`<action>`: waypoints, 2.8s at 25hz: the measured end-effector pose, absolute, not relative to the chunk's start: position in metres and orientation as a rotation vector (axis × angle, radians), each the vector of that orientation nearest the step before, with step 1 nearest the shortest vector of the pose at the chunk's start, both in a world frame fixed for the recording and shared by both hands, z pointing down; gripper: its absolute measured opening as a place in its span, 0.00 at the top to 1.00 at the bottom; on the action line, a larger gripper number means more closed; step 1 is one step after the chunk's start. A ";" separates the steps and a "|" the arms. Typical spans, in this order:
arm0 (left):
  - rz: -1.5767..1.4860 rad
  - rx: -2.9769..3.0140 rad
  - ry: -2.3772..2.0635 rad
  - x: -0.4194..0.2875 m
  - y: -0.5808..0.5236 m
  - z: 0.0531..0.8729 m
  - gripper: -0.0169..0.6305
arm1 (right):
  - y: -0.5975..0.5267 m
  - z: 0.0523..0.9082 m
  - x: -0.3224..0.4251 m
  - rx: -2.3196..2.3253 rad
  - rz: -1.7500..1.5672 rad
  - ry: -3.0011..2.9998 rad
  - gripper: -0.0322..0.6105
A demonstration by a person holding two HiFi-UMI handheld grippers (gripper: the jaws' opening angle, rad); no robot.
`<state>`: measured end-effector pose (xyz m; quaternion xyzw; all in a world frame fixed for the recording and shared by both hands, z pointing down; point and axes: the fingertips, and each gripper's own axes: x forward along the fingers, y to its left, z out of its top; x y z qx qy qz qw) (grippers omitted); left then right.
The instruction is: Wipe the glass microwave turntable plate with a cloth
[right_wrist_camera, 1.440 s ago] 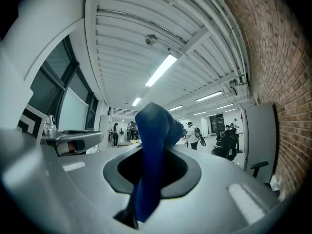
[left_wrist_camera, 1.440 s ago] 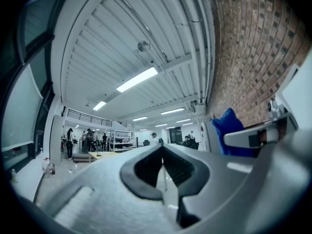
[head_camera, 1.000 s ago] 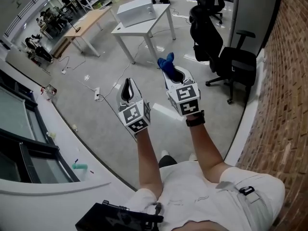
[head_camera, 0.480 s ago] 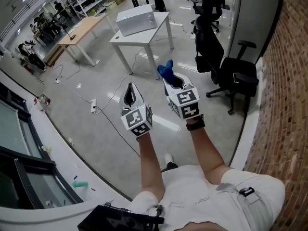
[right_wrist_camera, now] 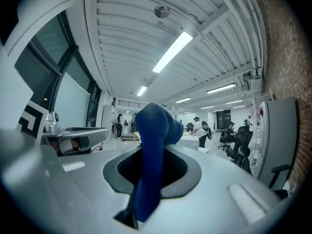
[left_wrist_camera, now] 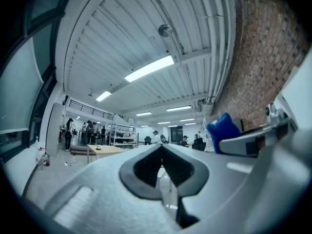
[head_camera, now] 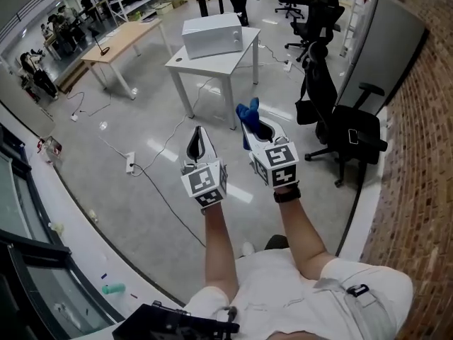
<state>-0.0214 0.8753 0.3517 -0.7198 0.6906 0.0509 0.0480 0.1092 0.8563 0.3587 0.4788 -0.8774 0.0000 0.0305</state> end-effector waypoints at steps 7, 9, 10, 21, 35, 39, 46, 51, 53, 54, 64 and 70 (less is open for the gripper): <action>0.158 -2.267 2.085 -0.024 0.821 0.367 0.99 | 0.807 0.368 0.101 1.473 0.013 -2.659 0.84; 0.134 -2.276 2.064 -0.021 0.801 0.368 0.99 | 0.783 0.369 0.100 1.479 0.027 -2.662 0.84; 0.124 -2.275 2.057 -0.021 0.790 0.368 0.99 | 0.770 0.369 0.097 1.479 0.033 -2.667 0.84; 0.091 -2.204 1.990 -0.015 0.637 0.319 0.99 | 0.616 0.324 0.096 1.462 0.003 -2.796 0.84; 0.012 -2.222 2.045 0.009 0.517 0.354 0.98 | 0.491 0.385 0.147 1.461 0.182 -2.709 0.84; 0.013 -2.253 2.052 0.007 0.490 0.367 0.98 | 0.469 0.397 0.141 1.447 0.207 -2.704 0.84; 0.026 -2.290 2.060 -0.006 0.411 0.389 0.98 | 0.398 0.418 0.128 1.432 0.201 -2.661 0.84; 0.091 -2.282 2.042 -0.025 0.333 0.372 0.98 | 0.324 0.400 0.107 1.437 0.136 -2.665 0.84; 0.117 -2.274 2.025 -0.034 0.303 0.359 0.98 | 0.294 0.385 0.095 1.440 0.108 -2.683 0.84; 0.128 -2.272 2.020 -0.039 0.288 0.354 0.98 | 0.279 0.379 0.088 1.436 0.096 -2.689 0.84; 0.176 -2.231 2.048 -0.112 0.160 0.344 0.98 | 0.154 0.373 0.015 1.364 0.041 -2.712 0.84; 0.157 -2.305 2.016 -0.102 0.097 0.357 0.98 | 0.087 0.378 0.032 1.428 0.068 -2.665 0.84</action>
